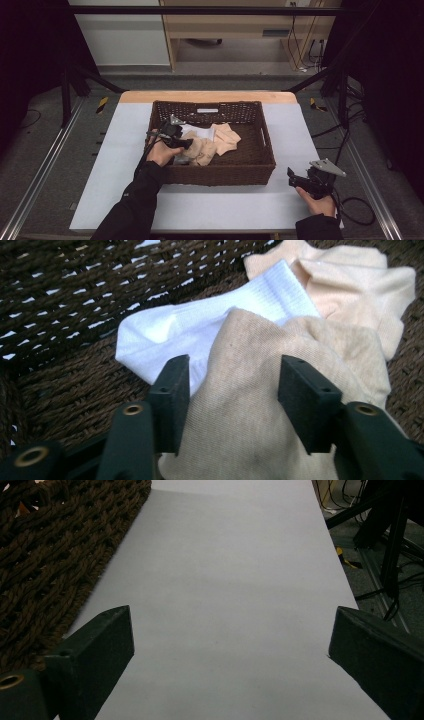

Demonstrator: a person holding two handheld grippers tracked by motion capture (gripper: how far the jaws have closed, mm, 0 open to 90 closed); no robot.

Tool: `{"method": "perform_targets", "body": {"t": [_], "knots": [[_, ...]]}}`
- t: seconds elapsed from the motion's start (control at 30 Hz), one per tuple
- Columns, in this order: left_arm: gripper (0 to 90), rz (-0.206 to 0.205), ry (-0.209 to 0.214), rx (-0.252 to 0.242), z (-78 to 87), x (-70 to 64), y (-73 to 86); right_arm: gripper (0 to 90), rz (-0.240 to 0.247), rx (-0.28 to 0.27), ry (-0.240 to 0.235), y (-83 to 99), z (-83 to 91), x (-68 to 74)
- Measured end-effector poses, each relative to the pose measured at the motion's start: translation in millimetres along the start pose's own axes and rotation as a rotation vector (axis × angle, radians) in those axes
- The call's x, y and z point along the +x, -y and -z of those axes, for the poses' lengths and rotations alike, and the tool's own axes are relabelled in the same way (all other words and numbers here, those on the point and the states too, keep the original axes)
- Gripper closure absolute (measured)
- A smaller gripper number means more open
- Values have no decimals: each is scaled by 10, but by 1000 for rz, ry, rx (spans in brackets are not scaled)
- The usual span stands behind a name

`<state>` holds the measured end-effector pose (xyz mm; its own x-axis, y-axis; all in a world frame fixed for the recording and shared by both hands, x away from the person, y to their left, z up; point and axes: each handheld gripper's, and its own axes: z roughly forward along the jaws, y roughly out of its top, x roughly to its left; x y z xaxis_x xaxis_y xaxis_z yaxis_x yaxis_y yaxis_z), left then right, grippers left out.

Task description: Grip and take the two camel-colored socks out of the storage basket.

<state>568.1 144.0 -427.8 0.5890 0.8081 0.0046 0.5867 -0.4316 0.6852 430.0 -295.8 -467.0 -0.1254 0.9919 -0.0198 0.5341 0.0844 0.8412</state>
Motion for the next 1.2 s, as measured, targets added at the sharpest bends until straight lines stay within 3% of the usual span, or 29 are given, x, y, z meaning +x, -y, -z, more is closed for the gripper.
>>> {"method": "perform_targets", "body": {"t": [0.03, 0.13, 0.3, 0.6, 0.97, 1.1, 1.2], "knots": [[543, 5, 3, 11, -1, -3, 1, 46, 0, 0, 0, 0, 0, 0], [673, 5, 12, 34, 6, -14, -2, 46, 0, 0, 0, 0, 0, -1], [786, 7, 15, 53, 28, -10, -6, 47, -3, 1, 0, 0, 5, -1], [843, 13, 15, 23, 78, -6, -17, 46, -1, 2, 2, 0, 5, -2], [849, 33, 39, -141, 252, 10, -35, 46, -3, -1, 5, -2, 10, -7], [849, 32, 51, -229, 408, 22, -65, 47, -3, -1, 7, -2, 8, -8], [849, 28, 50, -268, 490, 23, -77, 46, -2, -1, 8, -2, 8, -8]]}}
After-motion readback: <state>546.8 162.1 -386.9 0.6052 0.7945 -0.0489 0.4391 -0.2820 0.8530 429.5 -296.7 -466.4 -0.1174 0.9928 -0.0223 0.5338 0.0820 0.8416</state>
